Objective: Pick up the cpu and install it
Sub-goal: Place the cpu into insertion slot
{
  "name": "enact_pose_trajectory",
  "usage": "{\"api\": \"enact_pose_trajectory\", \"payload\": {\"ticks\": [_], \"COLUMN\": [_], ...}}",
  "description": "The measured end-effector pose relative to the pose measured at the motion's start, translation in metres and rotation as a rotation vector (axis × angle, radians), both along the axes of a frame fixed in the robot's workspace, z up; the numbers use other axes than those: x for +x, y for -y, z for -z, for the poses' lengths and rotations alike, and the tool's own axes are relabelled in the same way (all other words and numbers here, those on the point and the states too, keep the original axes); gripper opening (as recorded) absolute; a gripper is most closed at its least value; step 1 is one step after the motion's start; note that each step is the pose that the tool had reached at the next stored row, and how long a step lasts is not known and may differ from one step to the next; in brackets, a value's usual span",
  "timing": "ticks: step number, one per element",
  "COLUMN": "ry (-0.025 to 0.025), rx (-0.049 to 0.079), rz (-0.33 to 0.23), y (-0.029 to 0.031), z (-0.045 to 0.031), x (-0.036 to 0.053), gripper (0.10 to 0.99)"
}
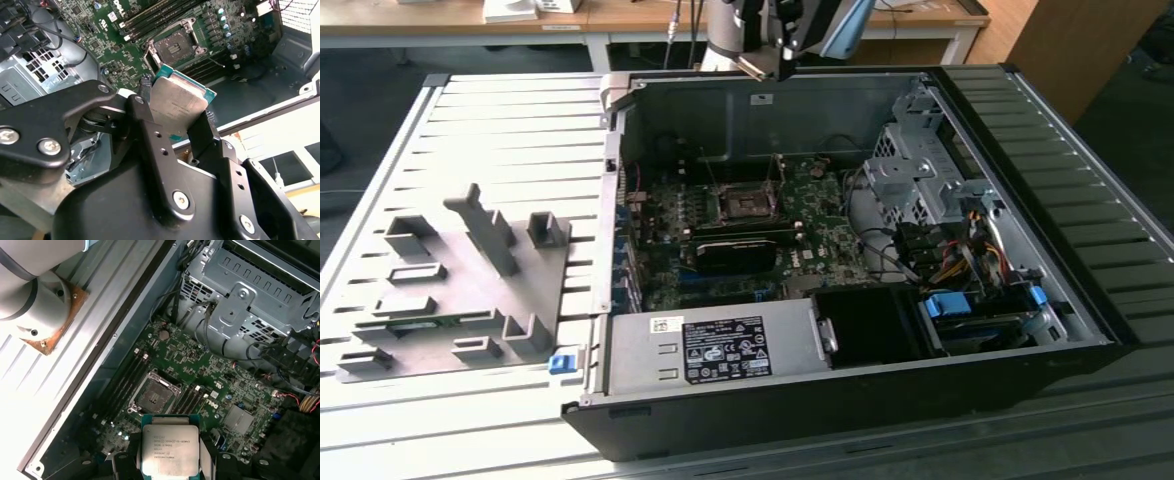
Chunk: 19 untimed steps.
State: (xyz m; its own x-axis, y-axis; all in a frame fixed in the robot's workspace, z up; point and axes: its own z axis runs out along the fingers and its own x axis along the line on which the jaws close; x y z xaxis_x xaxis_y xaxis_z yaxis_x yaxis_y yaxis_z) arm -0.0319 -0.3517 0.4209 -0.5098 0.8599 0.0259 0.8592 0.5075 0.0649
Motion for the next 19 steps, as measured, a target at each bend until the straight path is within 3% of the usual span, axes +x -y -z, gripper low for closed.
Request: {"api": "enact_pose_trajectory", "payload": {"ticks": [10, 19], "ry": [0.0000, 0.0000], "rx": [0.000, 0.000], "rz": [0.057, 0.209], "y": [0.0000, 0.0000], "z": [0.0003, 0.0022], "x": [0.0000, 0.0000], "gripper": [0.545, 0.545]}}
